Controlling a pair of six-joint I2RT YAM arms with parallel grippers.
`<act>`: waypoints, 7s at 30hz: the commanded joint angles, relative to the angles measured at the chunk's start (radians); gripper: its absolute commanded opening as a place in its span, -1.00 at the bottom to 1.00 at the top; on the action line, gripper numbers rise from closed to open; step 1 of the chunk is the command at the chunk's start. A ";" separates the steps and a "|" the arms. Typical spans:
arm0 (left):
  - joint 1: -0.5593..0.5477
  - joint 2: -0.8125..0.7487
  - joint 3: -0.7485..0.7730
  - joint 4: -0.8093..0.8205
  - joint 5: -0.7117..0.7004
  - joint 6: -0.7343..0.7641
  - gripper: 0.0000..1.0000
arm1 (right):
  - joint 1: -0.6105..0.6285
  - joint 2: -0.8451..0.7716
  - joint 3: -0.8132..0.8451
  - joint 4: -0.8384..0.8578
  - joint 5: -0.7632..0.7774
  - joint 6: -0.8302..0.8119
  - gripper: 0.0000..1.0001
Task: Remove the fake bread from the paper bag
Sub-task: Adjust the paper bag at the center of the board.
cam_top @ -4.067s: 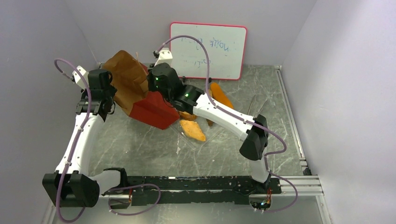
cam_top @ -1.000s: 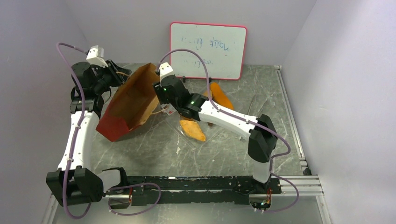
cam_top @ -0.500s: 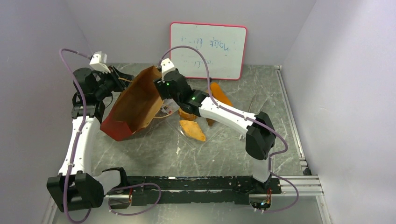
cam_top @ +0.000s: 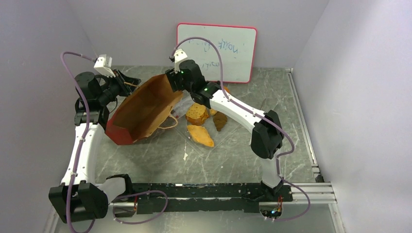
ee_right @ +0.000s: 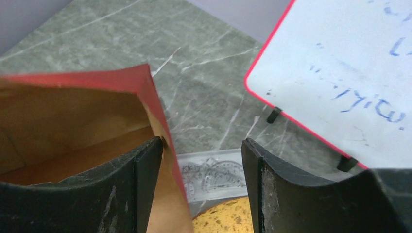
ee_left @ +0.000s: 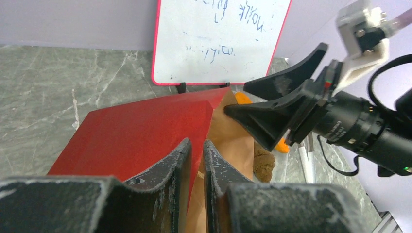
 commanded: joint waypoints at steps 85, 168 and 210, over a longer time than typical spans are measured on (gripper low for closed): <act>0.031 0.012 0.283 -0.458 -0.211 -0.274 -0.55 | 0.048 0.153 0.141 0.089 0.137 0.096 -1.00; -0.094 0.130 0.042 -0.674 -0.274 0.108 0.14 | -0.014 0.220 0.472 0.077 0.056 0.035 -1.00; -0.220 -0.202 -0.022 -0.704 -0.429 -0.029 0.86 | 0.035 0.276 0.677 0.051 0.208 0.081 -1.00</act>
